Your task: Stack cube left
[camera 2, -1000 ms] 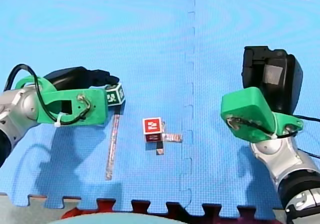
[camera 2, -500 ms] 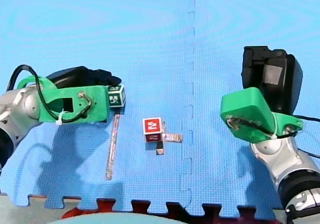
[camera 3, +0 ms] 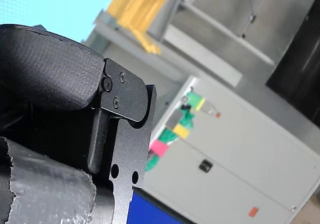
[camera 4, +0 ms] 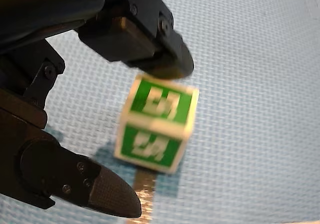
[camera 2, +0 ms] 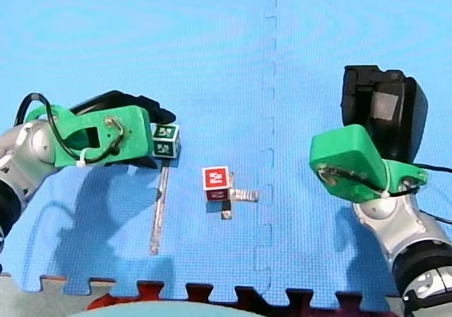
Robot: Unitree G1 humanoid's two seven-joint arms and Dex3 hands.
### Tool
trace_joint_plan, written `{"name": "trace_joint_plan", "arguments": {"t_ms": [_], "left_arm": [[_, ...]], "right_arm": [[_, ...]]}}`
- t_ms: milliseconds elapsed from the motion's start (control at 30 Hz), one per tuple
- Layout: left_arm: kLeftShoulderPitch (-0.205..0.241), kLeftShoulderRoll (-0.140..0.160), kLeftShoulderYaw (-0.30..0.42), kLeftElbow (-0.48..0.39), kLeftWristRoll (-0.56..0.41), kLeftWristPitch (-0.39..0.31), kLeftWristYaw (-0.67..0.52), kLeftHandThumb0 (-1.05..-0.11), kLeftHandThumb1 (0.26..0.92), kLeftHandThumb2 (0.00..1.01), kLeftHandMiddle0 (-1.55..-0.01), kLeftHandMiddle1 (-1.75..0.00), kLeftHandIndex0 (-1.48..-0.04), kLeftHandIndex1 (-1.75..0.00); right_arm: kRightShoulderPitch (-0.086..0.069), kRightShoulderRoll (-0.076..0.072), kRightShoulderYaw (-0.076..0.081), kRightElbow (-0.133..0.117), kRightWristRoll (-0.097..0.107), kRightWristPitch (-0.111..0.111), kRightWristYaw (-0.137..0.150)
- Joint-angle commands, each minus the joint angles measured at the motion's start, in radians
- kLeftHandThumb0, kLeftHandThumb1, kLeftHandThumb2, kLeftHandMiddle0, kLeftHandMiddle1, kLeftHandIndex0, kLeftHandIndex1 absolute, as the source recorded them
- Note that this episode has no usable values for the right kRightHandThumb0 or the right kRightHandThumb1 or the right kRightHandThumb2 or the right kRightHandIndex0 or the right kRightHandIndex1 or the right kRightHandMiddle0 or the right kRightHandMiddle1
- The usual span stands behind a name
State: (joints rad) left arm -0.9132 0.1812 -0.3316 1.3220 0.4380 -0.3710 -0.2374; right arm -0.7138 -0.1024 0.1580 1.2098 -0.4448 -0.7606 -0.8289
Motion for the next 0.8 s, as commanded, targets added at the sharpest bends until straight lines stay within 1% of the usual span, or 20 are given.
{"name": "trace_joint_plan", "arguments": {"t_ms": [0, 33, 100, 167, 200, 300, 600, 767], "left_arm": [[0.006, 0.001, 0.008, 0.002, -0.006, 0.003, -0.016, -0.537, 0.759, 0.00, -0.97, -1.75, -0.96, -0.05], [0.007, 0.002, 0.006, 0.001, -0.002, 0.000, -0.011, -0.579, 0.750, 0.00, -0.97, -1.75, -0.86, -0.03], [0.010, 0.004, -0.007, -0.001, 0.016, -0.013, 0.012, -0.719, 0.743, 0.00, -0.93, -1.75, -0.60, 0.00], [0.014, 0.008, -0.024, -0.001, 0.039, -0.032, 0.037, -0.822, 0.748, 0.00, -0.88, -1.75, -0.38, 0.00], [0.015, 0.008, -0.028, -0.001, 0.046, -0.037, 0.044, -0.843, 0.750, 0.00, -0.87, -1.75, -0.34, 0.00], [0.016, 0.004, -0.027, -0.001, 0.048, -0.037, 0.048, -0.867, 0.751, 0.00, -0.87, -1.75, -0.31, 0.00], [0.016, -0.012, 0.003, -0.003, 0.014, 0.004, 0.028, -0.884, 0.755, 0.00, -0.89, -1.75, -0.31, 0.00], [0.016, -0.030, 0.055, 0.002, -0.045, 0.032, -0.023, -0.893, 0.754, 0.00, -0.90, -1.75, -0.34, -0.02]], "right_arm": [[-0.001, -0.005, 0.000, 0.001, 0.001, -0.001, -0.004], [-0.001, -0.005, -0.001, 0.001, 0.002, -0.002, -0.004], [0.000, -0.006, -0.001, 0.001, 0.003, -0.004, -0.003], [0.000, -0.008, -0.002, 0.002, 0.004, -0.005, -0.003], [0.000, -0.008, -0.002, 0.002, 0.004, -0.005, -0.003], [0.000, -0.009, -0.002, 0.003, 0.003, -0.003, -0.005], [-0.002, -0.008, 0.001, 0.007, 0.000, 0.003, -0.014], [-0.002, -0.009, 0.002, 0.007, -0.001, 0.002, -0.017]]}}
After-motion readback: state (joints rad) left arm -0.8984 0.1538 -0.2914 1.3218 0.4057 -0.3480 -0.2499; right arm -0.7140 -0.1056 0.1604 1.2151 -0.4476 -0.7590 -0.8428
